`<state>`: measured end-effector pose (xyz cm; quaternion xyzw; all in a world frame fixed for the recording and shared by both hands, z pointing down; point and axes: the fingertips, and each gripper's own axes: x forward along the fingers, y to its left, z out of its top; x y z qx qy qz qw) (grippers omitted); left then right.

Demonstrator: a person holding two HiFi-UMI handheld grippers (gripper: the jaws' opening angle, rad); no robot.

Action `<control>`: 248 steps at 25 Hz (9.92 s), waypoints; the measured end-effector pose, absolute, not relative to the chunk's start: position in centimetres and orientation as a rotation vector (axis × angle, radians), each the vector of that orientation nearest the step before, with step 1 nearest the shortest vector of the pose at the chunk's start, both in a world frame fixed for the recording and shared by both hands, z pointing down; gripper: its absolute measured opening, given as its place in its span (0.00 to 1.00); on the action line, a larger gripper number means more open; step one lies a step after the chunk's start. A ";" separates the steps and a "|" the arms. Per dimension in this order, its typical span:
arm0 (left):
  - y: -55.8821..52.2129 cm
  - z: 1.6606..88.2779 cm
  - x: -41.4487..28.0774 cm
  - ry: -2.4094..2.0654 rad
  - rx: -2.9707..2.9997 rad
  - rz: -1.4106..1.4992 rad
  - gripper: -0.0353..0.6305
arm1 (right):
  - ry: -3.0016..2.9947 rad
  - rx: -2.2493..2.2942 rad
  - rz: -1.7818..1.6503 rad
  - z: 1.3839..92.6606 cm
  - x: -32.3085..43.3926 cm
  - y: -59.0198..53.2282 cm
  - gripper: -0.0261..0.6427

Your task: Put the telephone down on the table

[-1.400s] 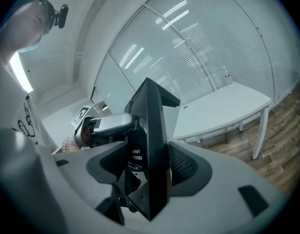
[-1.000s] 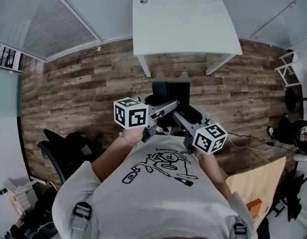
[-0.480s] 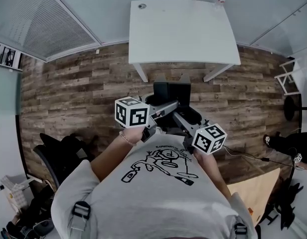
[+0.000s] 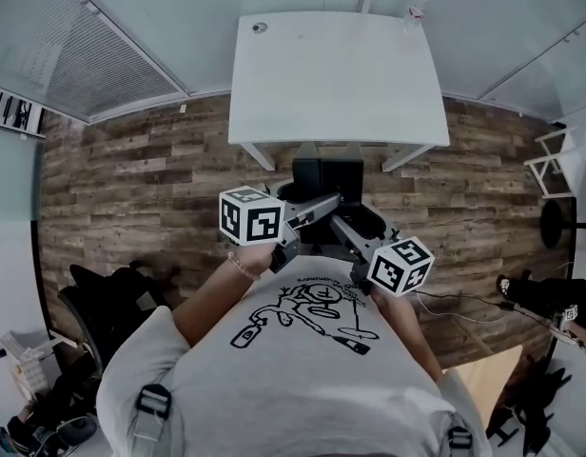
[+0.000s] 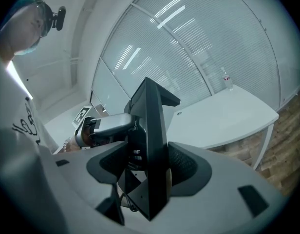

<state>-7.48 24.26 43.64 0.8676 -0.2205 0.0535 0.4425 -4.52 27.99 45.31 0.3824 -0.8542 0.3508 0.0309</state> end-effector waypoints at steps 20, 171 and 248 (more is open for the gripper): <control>14.4 43.5 4.0 -0.618 2.155 0.134 0.50 | -2.665 1.092 1.089 45.4 7.0 18.0 0.40; -20.2 71.5 5.4 -0.548 1.853 0.322 0.50 | -2.242 0.974 1.446 73.0 7.3 -16.4 0.42; -18.0 52.9 -0.1 -0.980 2.294 0.240 0.18 | -2.442 1.234 0.470 51.5 11.4 -17.2 0.22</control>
